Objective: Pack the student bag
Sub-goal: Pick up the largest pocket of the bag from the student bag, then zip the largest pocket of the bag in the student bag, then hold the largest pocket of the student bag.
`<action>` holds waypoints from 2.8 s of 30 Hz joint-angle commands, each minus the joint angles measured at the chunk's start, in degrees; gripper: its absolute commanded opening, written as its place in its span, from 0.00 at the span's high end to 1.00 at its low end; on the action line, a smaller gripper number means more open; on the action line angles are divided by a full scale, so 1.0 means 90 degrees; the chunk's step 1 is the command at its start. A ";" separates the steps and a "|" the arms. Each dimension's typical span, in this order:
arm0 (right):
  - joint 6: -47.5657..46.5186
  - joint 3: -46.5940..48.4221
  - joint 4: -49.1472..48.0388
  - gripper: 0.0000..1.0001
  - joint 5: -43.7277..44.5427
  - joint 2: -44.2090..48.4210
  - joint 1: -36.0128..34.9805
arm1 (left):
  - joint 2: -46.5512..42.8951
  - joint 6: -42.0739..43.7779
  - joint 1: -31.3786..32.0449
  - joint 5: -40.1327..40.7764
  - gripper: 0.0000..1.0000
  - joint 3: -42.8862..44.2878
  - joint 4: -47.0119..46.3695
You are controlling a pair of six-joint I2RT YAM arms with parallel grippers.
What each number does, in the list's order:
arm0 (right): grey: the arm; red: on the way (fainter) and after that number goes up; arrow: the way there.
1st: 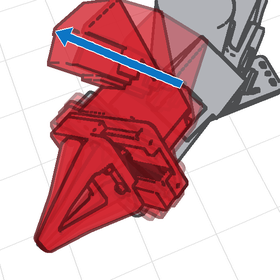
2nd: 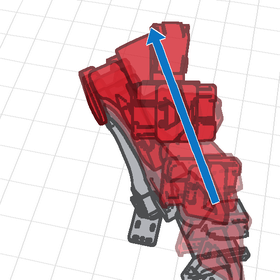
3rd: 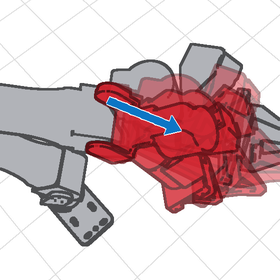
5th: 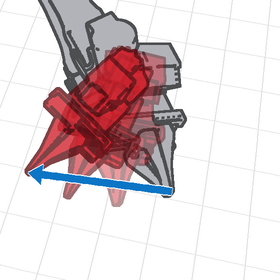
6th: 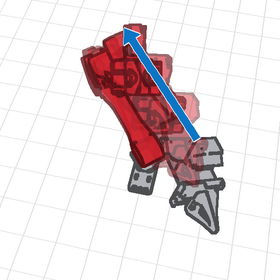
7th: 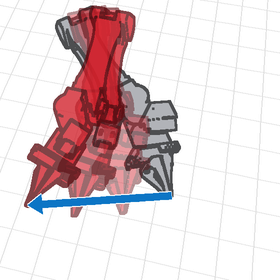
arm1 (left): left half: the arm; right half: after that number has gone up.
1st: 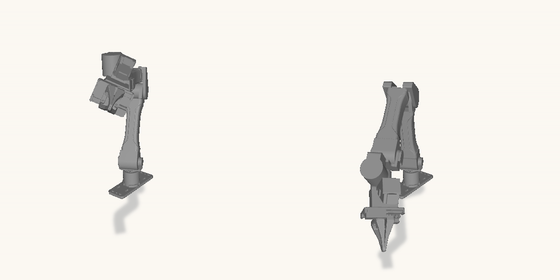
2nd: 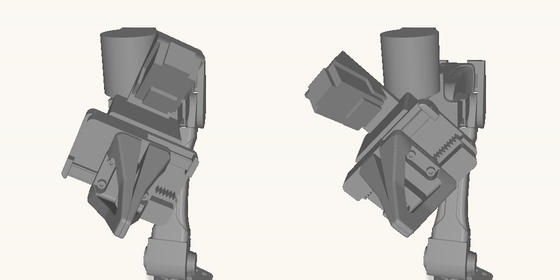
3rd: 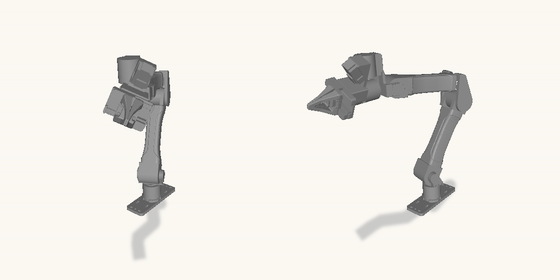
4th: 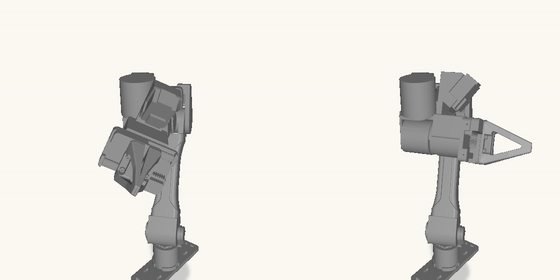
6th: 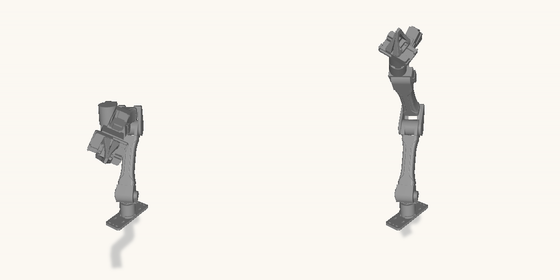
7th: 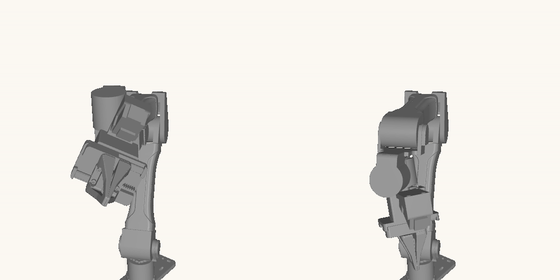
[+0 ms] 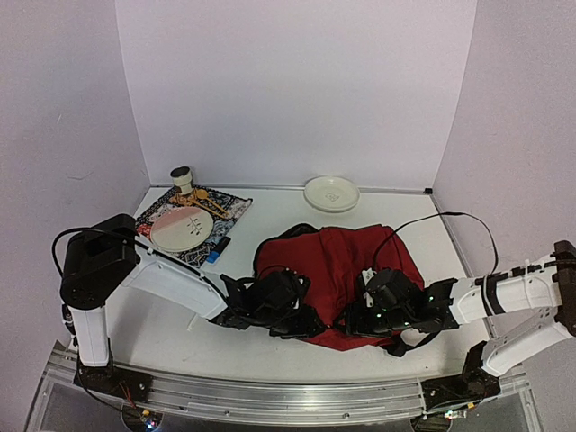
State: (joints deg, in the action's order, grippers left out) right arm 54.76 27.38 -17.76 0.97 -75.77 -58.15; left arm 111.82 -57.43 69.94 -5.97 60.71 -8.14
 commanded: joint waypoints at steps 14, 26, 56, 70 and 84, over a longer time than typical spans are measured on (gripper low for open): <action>-0.0021 0.0020 0.0003 0.39 -0.0058 -0.0036 0.0015 | -0.0319 -0.0224 -0.0035 -0.0248 0.83 0.0053 -0.0944; 0.0095 -0.0094 0.0032 0.39 0.0057 0.0052 0.0014 | -0.0351 -0.0196 -0.0041 -0.0273 1.00 -0.0052 -0.0971; -0.1581 -0.0237 0.1092 0.37 -0.0565 0.2023 0.2308 | -0.2738 0.1321 -0.0369 0.1959 1.00 -0.0648 0.1911; -0.4825 0.1083 0.0375 0.33 -0.1725 0.1112 0.0656 | -0.2714 0.1560 -0.0360 0.0752 1.00 0.0002 0.1588; -0.6001 0.2413 0.0425 0.44 -0.2132 -0.1025 0.0277 | -0.3318 0.1262 -0.0359 0.0402 1.00 -0.0374 0.1256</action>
State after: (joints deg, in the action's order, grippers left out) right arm 3.60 46.83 -14.31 -17.32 -82.65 -55.53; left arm 86.02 -45.28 66.94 -1.85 58.15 7.38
